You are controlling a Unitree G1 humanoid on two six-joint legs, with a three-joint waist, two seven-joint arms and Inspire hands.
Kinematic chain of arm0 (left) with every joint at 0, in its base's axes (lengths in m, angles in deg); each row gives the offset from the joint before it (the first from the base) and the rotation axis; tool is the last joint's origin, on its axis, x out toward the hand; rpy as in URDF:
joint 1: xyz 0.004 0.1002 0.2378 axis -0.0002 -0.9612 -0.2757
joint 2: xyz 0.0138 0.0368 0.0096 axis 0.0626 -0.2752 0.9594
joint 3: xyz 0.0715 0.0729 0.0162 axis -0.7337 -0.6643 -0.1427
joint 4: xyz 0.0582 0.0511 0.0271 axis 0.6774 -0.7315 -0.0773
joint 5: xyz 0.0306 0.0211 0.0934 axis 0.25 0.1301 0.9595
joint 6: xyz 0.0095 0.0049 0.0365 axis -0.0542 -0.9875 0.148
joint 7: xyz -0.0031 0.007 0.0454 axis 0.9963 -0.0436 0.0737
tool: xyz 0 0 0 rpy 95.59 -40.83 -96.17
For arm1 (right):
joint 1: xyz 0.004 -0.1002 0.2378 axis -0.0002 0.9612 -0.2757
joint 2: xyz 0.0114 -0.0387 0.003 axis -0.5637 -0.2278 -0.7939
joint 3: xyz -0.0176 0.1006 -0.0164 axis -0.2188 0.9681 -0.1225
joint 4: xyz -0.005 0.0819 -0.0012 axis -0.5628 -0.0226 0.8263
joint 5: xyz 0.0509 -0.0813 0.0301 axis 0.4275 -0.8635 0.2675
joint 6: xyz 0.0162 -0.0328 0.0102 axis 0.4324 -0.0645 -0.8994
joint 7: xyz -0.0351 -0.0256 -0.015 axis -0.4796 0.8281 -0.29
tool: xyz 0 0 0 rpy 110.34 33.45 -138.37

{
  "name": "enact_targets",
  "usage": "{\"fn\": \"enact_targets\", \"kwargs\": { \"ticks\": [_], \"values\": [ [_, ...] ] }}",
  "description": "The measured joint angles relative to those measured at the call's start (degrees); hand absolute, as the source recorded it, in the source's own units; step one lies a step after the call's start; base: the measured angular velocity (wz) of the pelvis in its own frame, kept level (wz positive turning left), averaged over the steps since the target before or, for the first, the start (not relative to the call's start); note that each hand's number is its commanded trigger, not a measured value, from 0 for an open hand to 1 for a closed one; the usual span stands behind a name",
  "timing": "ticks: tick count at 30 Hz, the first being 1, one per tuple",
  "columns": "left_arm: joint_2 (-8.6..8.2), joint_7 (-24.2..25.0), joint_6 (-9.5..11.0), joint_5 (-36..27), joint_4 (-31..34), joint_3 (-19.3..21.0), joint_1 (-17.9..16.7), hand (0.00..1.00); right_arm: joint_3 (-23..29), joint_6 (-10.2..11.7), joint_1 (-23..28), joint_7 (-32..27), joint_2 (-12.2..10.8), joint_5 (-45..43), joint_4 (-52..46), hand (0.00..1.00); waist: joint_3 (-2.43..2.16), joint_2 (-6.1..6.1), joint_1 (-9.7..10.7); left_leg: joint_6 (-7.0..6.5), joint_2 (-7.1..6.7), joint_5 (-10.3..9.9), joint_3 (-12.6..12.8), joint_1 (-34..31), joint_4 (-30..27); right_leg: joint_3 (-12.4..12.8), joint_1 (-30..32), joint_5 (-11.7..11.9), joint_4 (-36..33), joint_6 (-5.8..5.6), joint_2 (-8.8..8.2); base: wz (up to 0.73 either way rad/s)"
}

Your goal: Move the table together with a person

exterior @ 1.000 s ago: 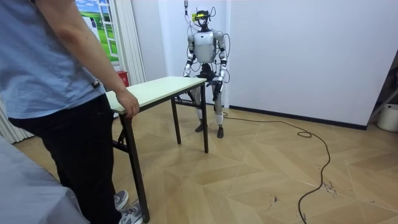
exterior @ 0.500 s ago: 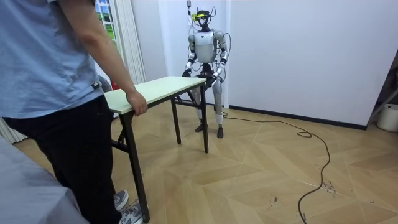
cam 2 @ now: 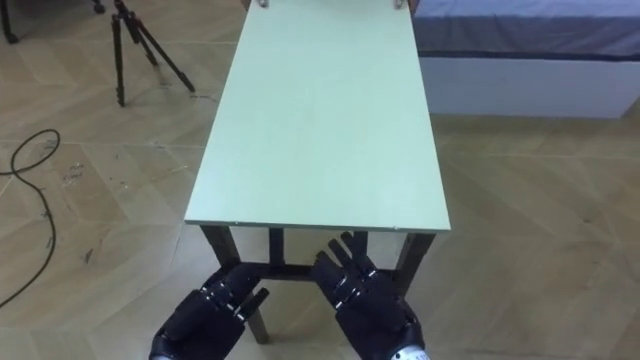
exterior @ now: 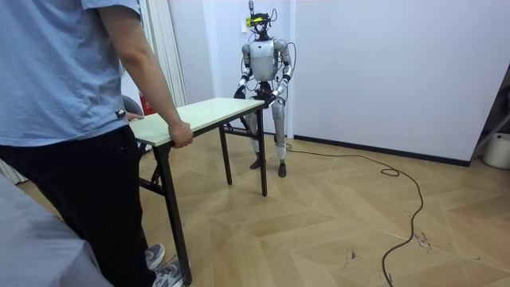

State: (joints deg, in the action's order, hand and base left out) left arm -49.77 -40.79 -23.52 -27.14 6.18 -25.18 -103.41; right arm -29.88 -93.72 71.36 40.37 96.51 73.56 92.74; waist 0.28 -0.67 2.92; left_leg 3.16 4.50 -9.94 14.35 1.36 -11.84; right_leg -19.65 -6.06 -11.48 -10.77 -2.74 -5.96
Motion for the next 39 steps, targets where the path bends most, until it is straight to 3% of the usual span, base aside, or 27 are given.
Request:
{"fn": "enact_targets", "kwargs": {
  "ticks": [7, 18, 30, 39],
  "values": [
    [-0.75, 0.08, -0.71, -0.18, 5.01, -0.18, 1.65, 0.00, 0.00, 0.00, -0.84, -0.16, -0.48, 4.01, -1.97, 0.00, 0.07, -0.07, 0.09, -0.23, 0.00, 0.15, -0.01, -0.06, 0.03, -0.03, 0.41, 0.01, -0.14, 0.01, -0.05, 0.00],
    [-0.55, -0.97, -0.53, -6.83, 6.22, 0.69, 3.39, 0.00, -0.30, 0.00, -0.92, -1.22, -0.49, 8.46, -2.52, 0.00, 0.39, -0.01, -0.11, -0.23, -0.07, 0.15, 0.00, 0.00, 0.16, 0.46, 0.24, 0.01, -0.08, 0.02, -0.06, 0.00],
    [-0.72, -3.35, -0.75, -10.16, 6.22, 2.42, 4.04, 0.00, -0.15, -0.01, -1.12, -1.32, -0.13, 11.27, -2.52, 0.00, 0.76, 1.28, -0.19, -0.23, -0.10, 0.15, 0.05, 0.28, 0.31, 0.47, 0.16, 0.02, -0.05, 0.02, -0.05, 0.00],
    [-1.91, -6.19, -2.34, -11.36, 6.22, 3.66, 5.17, 0.00, -0.14, -0.83, -1.13, -3.40, -0.79, 16.19, -3.49, 0.00, 0.62, 1.98, -0.42, -0.24, -0.09, 0.16, 0.09, 0.26, 0.32, 0.52, 0.18, 0.04, -0.10, 0.05, -0.04, 0.00]
  ]
}}
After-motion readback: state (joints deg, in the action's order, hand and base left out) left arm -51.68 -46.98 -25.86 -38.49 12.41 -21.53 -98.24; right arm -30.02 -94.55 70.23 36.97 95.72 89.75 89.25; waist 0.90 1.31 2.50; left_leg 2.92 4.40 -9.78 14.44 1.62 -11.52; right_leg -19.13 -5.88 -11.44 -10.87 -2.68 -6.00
